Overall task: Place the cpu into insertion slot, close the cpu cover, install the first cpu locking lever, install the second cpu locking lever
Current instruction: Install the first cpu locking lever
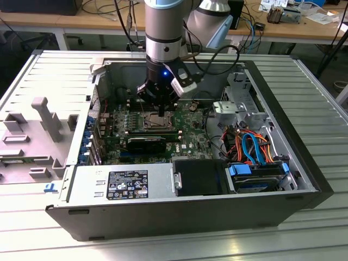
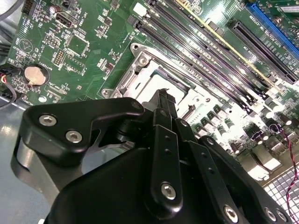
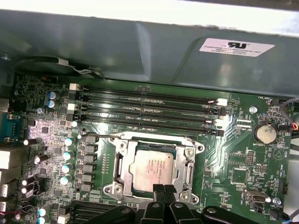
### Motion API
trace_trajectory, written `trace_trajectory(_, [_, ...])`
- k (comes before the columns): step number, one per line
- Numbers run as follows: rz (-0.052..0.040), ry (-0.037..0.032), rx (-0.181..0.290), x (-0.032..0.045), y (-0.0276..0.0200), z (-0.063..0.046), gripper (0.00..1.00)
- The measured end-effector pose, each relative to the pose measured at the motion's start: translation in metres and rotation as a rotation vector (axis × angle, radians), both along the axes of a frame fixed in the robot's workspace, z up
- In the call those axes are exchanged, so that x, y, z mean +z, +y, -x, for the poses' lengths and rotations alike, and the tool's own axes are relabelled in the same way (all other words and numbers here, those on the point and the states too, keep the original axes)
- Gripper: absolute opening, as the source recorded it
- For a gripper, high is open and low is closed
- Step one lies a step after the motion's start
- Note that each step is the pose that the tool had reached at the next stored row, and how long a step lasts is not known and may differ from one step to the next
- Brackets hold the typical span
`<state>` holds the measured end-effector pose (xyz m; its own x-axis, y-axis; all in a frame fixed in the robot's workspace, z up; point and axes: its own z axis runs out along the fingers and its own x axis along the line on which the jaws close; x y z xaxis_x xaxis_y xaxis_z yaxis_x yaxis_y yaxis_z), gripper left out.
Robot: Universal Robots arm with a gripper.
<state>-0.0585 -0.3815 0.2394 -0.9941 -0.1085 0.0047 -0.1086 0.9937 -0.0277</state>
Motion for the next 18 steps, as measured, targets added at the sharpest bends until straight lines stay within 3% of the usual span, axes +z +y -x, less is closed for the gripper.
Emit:
trace_trajectory(7, [-0.0006,-0.0001,0.000,-0.0001,0.0000,0.010,0.11])
trace_trajectory(18, [-0.0017,-0.0001,0.000,-0.0001,0.0000,0.015,0.11])
